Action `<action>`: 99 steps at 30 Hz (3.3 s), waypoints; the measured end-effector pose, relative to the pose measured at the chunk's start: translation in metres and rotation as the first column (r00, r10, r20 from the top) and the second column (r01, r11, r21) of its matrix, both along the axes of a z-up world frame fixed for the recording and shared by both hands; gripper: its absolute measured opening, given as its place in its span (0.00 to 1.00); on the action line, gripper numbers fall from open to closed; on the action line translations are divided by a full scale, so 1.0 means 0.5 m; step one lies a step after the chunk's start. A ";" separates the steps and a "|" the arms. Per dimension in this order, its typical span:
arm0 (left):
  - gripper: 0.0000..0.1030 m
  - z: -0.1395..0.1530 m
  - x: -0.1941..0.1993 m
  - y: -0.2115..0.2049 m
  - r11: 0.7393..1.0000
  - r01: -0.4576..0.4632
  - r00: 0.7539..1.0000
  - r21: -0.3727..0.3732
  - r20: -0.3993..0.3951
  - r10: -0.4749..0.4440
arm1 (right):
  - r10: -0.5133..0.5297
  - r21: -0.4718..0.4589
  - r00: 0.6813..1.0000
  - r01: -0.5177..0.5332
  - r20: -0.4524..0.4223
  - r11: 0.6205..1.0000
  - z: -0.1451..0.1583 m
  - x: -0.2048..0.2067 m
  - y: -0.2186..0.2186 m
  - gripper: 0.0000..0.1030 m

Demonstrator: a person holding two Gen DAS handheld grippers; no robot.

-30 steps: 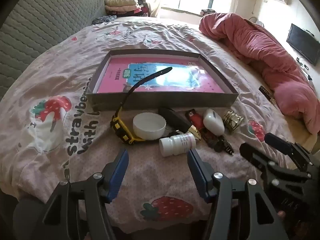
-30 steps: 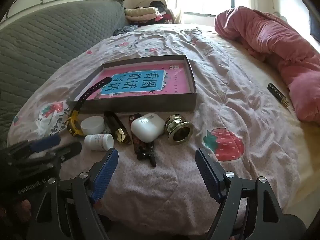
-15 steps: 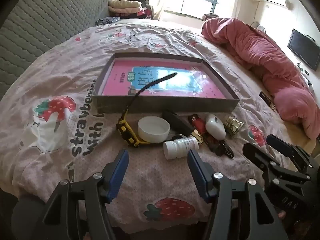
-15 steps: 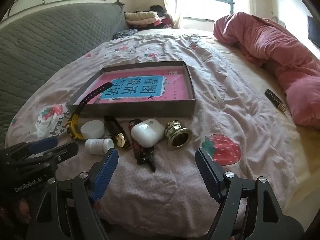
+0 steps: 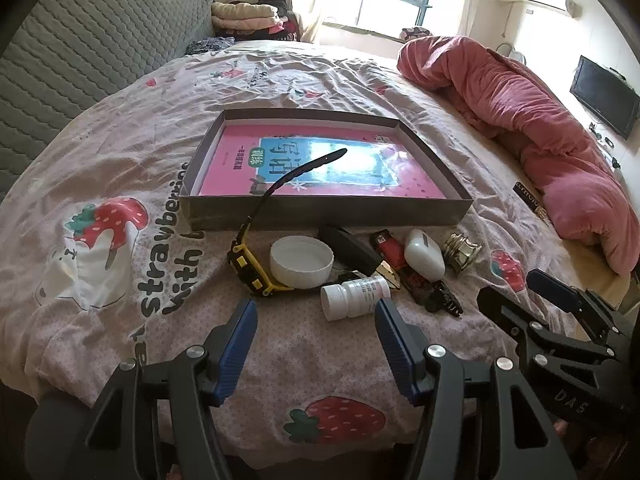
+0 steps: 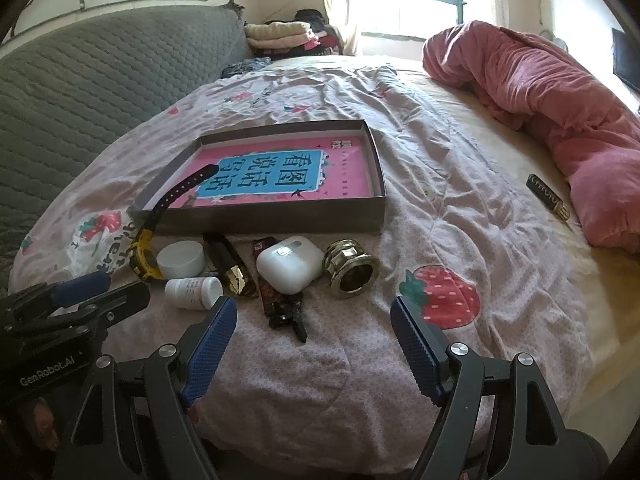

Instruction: Organize rigid objects

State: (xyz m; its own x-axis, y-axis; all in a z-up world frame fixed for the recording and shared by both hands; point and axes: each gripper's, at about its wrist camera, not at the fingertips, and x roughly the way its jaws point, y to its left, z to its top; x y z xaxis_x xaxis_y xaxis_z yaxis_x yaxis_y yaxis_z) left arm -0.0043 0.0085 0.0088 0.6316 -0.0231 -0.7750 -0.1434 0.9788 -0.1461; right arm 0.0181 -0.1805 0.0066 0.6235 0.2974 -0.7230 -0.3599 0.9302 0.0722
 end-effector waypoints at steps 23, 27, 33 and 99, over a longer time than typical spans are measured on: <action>0.59 0.003 -0.003 -0.013 1.000 0.018 1.000 0.000 0.016 -0.018 | 0.038 -0.023 0.999 -0.037 0.016 0.999 0.004 -0.011 0.019 0.78; 0.59 0.005 -0.003 -0.014 1.000 0.020 1.000 0.001 0.017 -0.020 | 0.040 -0.022 0.999 -0.039 0.018 0.999 0.005 -0.011 0.018 0.78; 0.59 0.005 -0.004 -0.014 1.000 0.018 1.000 0.002 0.017 -0.018 | 0.044 -0.024 0.999 -0.044 0.020 0.999 0.007 -0.013 0.020 0.78; 0.57 -0.068 0.065 0.161 0.955 -0.244 0.965 -0.167 -0.135 0.223 | -0.055 0.043 0.998 0.055 -0.004 0.998 0.000 0.047 -0.020 0.78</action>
State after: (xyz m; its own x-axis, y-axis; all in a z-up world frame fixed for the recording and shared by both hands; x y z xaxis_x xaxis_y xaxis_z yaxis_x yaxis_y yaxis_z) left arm 0.0284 0.0890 -0.0253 0.5444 -0.0317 -0.8383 -0.3906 0.8748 -0.2867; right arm 0.0414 -0.1906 0.0068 0.6377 0.2935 -0.7122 -0.3083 0.9445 0.1132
